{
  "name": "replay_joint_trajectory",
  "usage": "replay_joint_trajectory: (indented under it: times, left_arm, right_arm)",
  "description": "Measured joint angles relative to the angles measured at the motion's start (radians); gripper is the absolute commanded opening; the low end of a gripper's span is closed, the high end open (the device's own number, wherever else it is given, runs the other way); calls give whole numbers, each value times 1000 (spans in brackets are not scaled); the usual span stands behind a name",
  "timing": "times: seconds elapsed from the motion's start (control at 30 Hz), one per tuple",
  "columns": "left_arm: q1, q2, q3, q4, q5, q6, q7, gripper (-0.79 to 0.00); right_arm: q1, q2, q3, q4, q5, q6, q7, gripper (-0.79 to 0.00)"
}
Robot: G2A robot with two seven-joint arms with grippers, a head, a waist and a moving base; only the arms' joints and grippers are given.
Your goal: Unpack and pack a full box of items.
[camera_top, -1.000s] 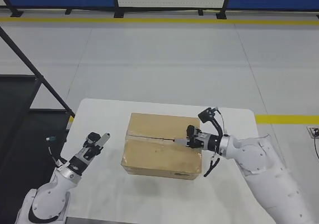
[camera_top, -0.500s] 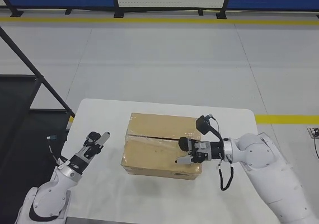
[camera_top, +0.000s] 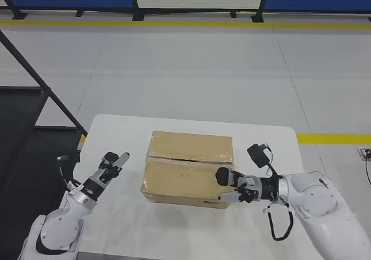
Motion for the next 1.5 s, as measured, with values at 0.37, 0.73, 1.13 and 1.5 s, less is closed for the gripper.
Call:
replay_joint_trajectory:
  times: [0.37,0.73,1.13,1.5]
  left_arm:
    - [-16,4,23,10,0,-1,-8,0]
    - [-5,8,39,2,0,-6,-11,0]
    - [12,13,57,-16,10,-2,-28,0]
    - [-14,17,84,-15,26,11,-40,0]
  right_arm:
    - [-106,20,88,-126,-172,206,-199,0]
    - [60,-15,-84,-55,-494,400,-389,0]
    - [240,-51,-200,187,-430,276,-289,0]
    - [246,-38,-180,236,-172,9,-61,0]
